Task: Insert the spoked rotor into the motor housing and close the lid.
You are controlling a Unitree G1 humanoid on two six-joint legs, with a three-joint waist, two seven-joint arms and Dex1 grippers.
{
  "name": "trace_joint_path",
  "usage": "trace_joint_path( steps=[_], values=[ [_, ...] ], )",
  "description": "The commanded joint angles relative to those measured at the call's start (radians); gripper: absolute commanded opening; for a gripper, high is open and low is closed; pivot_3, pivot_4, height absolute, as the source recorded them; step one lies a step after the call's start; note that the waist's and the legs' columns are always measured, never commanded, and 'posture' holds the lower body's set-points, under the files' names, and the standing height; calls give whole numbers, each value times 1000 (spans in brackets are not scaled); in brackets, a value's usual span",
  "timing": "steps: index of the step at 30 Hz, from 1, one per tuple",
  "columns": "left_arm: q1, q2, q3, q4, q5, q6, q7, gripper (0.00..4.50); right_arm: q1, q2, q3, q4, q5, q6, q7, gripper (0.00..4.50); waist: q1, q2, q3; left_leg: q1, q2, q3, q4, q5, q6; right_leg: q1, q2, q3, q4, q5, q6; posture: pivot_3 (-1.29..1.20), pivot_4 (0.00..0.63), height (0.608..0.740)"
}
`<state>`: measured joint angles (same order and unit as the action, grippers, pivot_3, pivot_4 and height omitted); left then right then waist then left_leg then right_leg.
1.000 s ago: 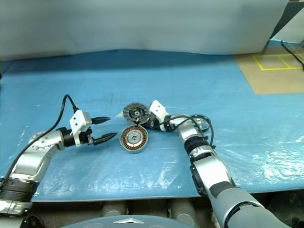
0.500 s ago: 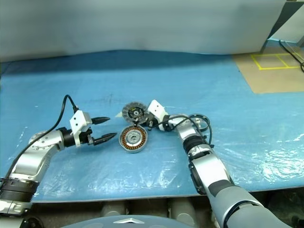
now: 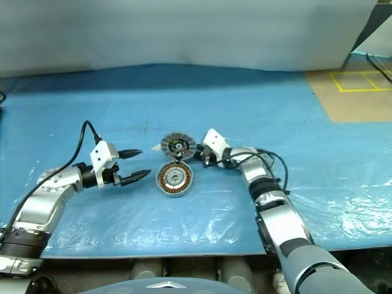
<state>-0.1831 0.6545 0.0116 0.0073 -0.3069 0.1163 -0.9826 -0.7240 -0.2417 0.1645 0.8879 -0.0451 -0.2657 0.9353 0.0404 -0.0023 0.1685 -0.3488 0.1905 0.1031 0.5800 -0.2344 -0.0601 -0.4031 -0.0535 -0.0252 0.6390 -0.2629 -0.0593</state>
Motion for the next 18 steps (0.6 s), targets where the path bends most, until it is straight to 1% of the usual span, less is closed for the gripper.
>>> trace_joint_path(
  steps=[1,4,8,11,14,18],
  values=[
    [-22,-4,3,4,1,-22,-12,3732,72,-62,-7,-137,12,62,20,623,2,0,0,0,0,0,0,0,0,0,0,0,0,0,0,0,150,740],
    [-31,-11,-6,9,2,-26,-22,3732,130,-108,-12,-279,39,129,37,623,2,0,0,0,-1,0,0,0,0,0,0,0,-1,0,0,0,150,740],
    [-35,-13,-13,10,-1,-28,-37,3732,222,-174,-3,-506,87,244,102,623,2,0,0,0,-2,0,-1,0,0,0,1,0,-2,0,1,0,150,740],
    [-33,-14,-18,6,2,-31,-43,3732,273,-219,4,-631,99,300,130,623,-2,-1,0,0,-2,0,-2,0,-1,0,2,0,-4,2,4,0,150,740],
    [-27,-17,-25,2,7,-35,-47,3732,299,-247,10,-708,109,333,150,623,-3,-1,0,0,-2,0,-3,0,-1,0,2,0,-4,3,5,0,150,740],
    [-23,-22,-30,-5,6,-33,-49,3732,303,-249,15,-771,129,363,157,623,-1,-1,0,0,-2,0,-3,0,-1,0,2,0,-5,3,5,0,150,740]
  ],
)
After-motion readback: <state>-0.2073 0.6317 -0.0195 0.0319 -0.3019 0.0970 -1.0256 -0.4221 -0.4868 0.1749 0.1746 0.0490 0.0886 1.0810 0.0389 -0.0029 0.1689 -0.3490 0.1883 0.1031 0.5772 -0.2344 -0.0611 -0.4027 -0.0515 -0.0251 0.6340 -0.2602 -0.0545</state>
